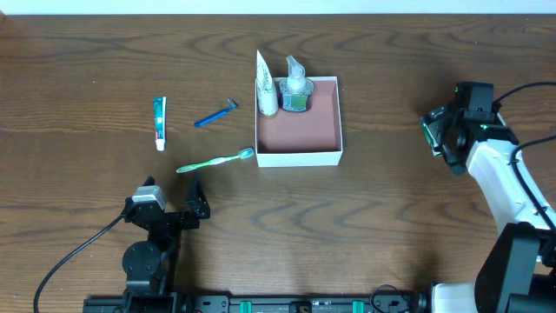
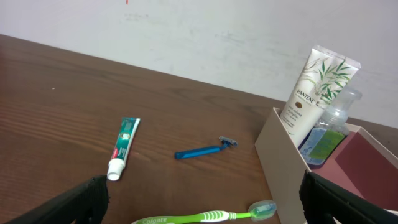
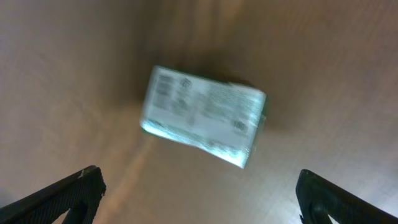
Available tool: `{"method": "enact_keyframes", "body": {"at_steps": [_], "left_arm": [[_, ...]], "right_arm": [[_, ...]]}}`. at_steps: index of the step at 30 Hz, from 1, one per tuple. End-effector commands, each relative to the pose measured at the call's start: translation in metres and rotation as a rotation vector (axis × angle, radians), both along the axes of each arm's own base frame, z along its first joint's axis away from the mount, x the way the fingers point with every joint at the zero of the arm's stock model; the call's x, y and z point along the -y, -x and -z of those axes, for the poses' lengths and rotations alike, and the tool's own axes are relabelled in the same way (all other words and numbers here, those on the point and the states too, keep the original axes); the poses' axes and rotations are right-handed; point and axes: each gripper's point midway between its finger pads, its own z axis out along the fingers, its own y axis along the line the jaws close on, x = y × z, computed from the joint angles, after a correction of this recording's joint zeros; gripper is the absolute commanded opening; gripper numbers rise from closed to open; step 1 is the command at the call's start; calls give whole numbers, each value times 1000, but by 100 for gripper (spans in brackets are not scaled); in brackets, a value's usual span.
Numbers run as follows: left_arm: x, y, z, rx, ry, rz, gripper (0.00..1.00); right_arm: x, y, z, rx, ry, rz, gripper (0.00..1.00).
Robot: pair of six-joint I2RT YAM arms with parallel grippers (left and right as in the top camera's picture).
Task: Pack container
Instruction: 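Move the right gripper over the green soap box, then lower the right gripper and grasp the green soap box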
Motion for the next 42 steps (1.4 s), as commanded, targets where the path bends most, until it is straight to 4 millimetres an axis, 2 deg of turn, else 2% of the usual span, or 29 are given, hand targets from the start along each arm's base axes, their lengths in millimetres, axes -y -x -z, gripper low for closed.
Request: {"method": "enact_keyframes", "body": {"at_steps": [1,8,15,23,27,30,33,38,42], "left_arm": [[0,1,15,-46,-2,5,98],[0,1,15,-46,-2,5,98],[0,1,15,-46,-2,5,98],[0,1,15,-46,-2,5,98],[0,1,15,-46,-2,5,98],[0,1,15,-46,-2,5,98],[0,1,15,-46,-2,5,98],[0,1,15,-46,-2,5,98],[0,1,15,-46,-2,5,98]], "right_arm": [[4,0,9,28,-11,56,99],[14,0,30,59,27,91,98],[22,-11,51,64,32,105,98],[22,-16,78,40,26,104,97],[22,-15,85,27,25,104,89],[22,-15,86,26,25,104,76],[22,-15,86,25,25,103,67],[19,-15,87,11,30,53,62],[13,-19,86,4,46,-56,59]]}}
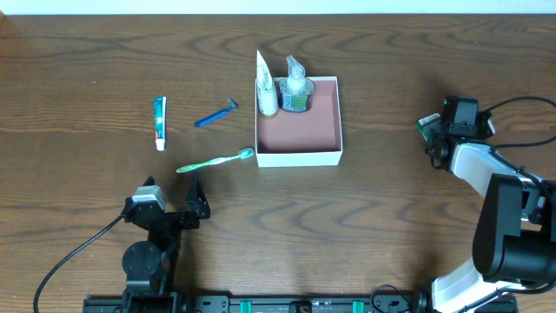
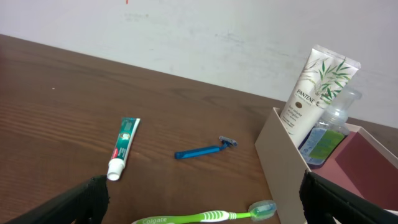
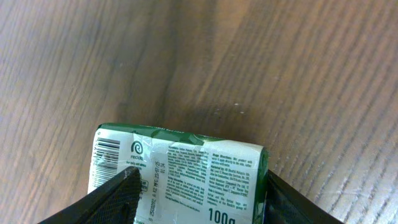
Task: Pack container
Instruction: 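Lower the right gripper and grasp the green soap box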
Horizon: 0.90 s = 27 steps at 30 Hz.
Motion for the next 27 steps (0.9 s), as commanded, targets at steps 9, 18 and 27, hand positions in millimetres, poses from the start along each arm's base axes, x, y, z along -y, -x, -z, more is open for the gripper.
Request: {"method": "enact_keyframes", "body": {"at_steps": [9,18,27], "left_arm": [[0,1,15,-46,-2,5,98],[0,1,15,-46,-2,5,98],[0,1,15,-46,-2,5,98]], "right_arm": [[-29,-12,12,-35,51,-431,51],[-41,-17,9,-27,95,-618,52],[-47,-18,8,-24,124,-717,50]]}}
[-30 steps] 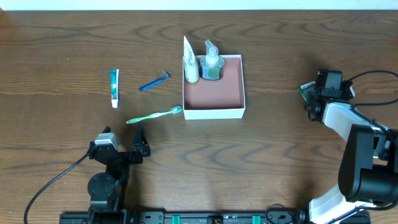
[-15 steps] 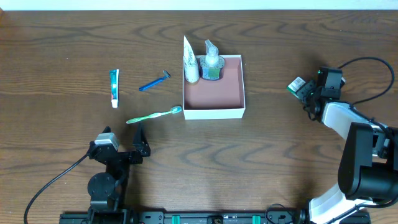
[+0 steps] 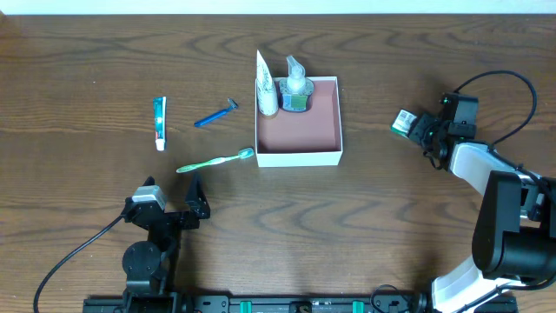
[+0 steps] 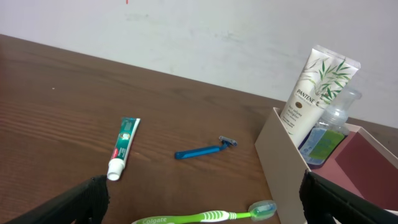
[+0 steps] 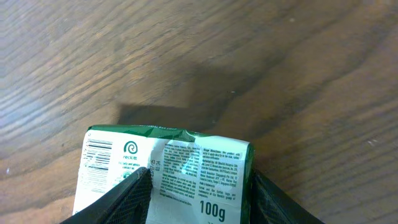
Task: Pack container
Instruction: 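Lower the right gripper and grasp the green soap box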
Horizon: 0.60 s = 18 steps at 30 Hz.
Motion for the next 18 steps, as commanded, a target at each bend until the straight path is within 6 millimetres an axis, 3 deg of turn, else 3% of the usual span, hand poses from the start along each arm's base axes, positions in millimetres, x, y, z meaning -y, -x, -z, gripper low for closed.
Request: {"method": "enact_keyframes", "body": {"at_steps": [1,6,12,18], "left_arm": [[0,1,15,-46,-2,5,98],[0,1,15,-46,-2,5,98],[0,1,15,-46,-2,5,98],[0,1,15,-46,-2,5,98]], "right_arm": [[-1,3,9,-16,38,-94,50],[0,-2,5,7,88,-154,73],[-5,-10,-3,46,131,-251,74],[-3,-43,-35,190,218,-310,75]]}}
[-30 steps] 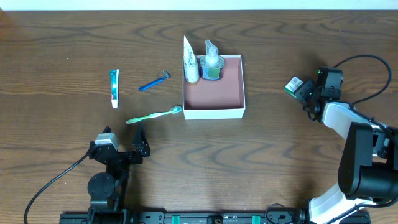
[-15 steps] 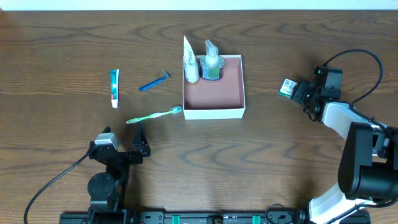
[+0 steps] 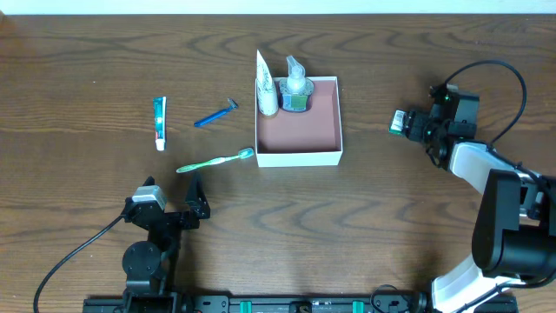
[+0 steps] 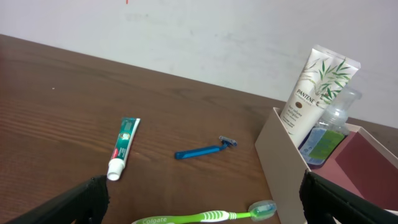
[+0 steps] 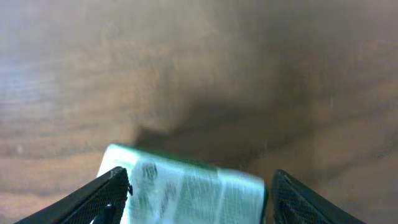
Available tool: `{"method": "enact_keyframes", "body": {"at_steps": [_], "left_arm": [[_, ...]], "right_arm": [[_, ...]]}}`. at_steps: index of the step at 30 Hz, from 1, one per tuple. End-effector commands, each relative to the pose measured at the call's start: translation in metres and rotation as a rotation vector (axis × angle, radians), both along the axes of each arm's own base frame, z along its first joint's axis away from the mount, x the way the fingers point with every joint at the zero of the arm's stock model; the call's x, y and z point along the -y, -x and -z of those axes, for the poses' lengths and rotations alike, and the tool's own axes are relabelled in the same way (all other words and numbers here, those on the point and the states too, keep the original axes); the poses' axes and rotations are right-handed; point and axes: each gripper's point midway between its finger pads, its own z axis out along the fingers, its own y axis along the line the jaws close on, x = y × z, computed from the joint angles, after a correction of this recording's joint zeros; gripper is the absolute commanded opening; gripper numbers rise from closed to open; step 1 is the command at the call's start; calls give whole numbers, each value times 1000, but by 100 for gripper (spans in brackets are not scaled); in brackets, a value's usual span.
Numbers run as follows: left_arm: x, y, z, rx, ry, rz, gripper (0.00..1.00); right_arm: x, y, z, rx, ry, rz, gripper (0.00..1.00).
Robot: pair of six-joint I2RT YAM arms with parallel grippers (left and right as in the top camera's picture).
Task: Pack container
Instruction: 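Lower the right gripper and grasp the green soap box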
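The white box with a pink floor (image 3: 300, 130) stands mid-table and holds a Pantene tube (image 3: 266, 89) and a clear bottle (image 3: 295, 87). My right gripper (image 3: 401, 123) is to the box's right, shut on a green soap packet (image 3: 396, 123). In the blurred right wrist view the soap packet (image 5: 186, 186) fills the span between the fingers (image 5: 111, 194), above its shadow on the wood. My left gripper (image 3: 193, 202) rests open near the front edge, holding nothing. A green toothbrush (image 4: 205, 216) lies just ahead of it.
A toothpaste tube (image 3: 159, 122), a blue razor (image 3: 215, 114) and the toothbrush (image 3: 215, 161) lie on the brown table (image 3: 391, 217) left of the box. The right arm's cable (image 3: 508, 74) loops at the far right.
The right gripper with the soap packet has shifted slightly left and further back, and the table looks farther below it. The wrist view has gone blurred. The left arm is unchanged.
The right gripper hung open above the soap packet lying at the table's right side. Then its fingers were around the packet on the wood. It then held the packet further left, toward the box, and now holds it a little nearer still.
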Motion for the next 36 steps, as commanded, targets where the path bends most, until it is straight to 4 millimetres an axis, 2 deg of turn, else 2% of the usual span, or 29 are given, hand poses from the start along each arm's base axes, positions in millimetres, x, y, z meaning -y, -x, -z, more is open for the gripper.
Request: {"method": "enact_keyframes", "body": {"at_steps": [1,3,4,5,9,14,20,24,31,36], "left_arm": [[0,1,15,-46,-2,5,98],[0,1,15,-46,-2,5,98],[0,1,15,-46,-2,5,98],[0,1,15,-46,-2,5,98],[0,1,15,-46,-2,5,98],[0,1,15,-46,-2,5,98],[0,1,15,-46,-2,5,98],[0,1,15,-46,-2,5,98],[0,1,15,-46,-2,5,98],[0,1,15,-46,-2,5,98]], "right_arm": [[4,-23,-22,99,68,-66,76],[5,-32,-33,158,118,-101,81],[6,-38,-41,200,163,-133,94],[4,-40,-44,218,177,-152,99],[-15,-40,-45,246,240,-329,99],[-42,-32,-35,235,134,-443,99],[-44,-19,1,132,127,-479,99],[-50,-9,24,69,73,-489,96],[-52,-2,33,9,-3,-427,95],[-57,26,52,-153,-126,-337,90]]}}
